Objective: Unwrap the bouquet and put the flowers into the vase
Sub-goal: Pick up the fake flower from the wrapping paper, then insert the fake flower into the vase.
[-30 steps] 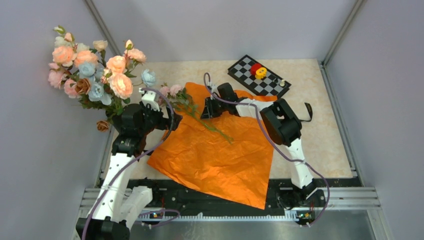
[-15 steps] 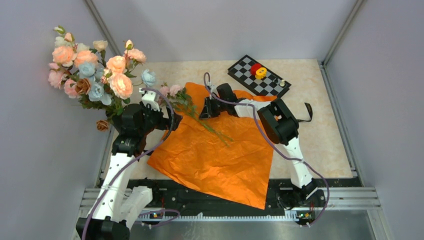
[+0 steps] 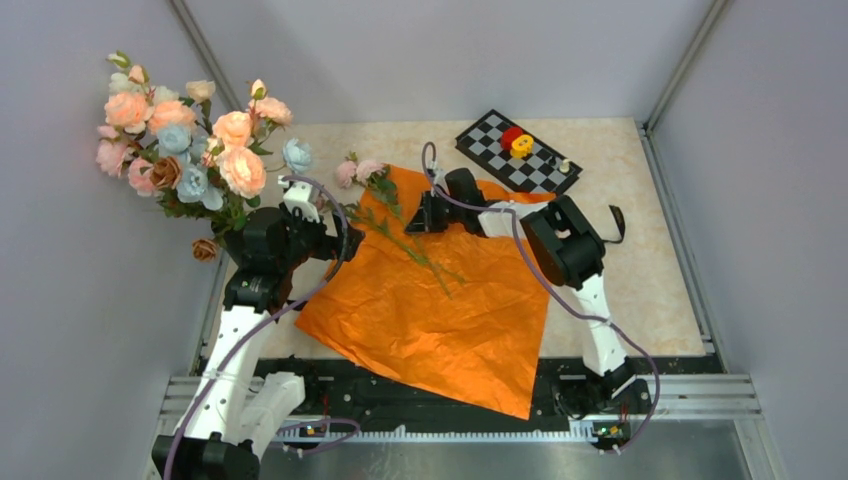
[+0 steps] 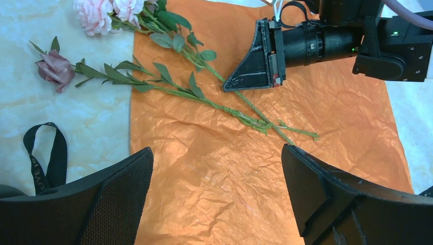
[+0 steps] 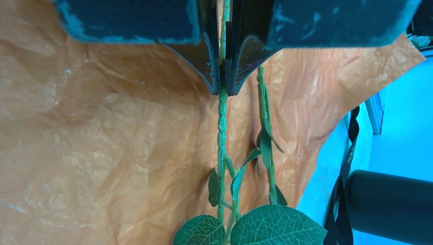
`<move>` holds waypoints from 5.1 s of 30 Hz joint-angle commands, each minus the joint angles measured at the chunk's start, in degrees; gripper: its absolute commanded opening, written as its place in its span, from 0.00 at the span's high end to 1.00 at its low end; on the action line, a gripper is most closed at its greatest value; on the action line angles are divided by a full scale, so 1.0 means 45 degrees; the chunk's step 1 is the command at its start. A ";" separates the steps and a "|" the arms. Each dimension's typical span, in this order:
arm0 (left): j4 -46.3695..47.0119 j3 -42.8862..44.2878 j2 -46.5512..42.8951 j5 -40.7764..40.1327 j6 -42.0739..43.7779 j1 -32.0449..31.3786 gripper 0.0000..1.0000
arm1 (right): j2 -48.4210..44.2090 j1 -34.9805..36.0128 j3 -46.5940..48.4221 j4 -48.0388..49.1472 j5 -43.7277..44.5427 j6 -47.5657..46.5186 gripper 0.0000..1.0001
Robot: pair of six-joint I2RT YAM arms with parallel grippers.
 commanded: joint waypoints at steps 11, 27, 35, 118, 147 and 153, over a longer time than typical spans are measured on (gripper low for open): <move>0.0557 -0.0027 -0.0113 0.0280 0.0051 -0.0048 0.01 | -0.3618 -0.0244 -0.2116 0.2257 0.1528 -0.0257 1.00; 0.1816 0.0336 -0.0304 0.2610 -0.2747 -0.0538 0.01 | -0.8328 -0.0245 -0.5145 0.3845 0.2795 -0.0344 1.00; 0.2150 0.1133 -0.0247 0.2566 -0.3781 -0.1606 0.01 | -1.1250 -0.0245 -0.6012 0.3686 0.2913 -0.0672 1.00; -0.1736 0.7162 0.0793 -0.1464 0.2826 -0.3275 1.00 | -1.5999 0.2049 -0.6945 -0.1026 0.8945 -0.3491 0.20; -0.0491 0.7209 -0.1939 -0.9141 0.4862 -0.3268 1.00 | -1.7139 -0.1473 -0.9025 -0.1588 0.8622 -0.0957 0.19; 0.1380 0.6586 -0.2818 -0.9194 0.5595 -0.3270 1.00 | -1.7323 -0.1475 -0.9096 -0.1612 0.8664 -0.0928 0.19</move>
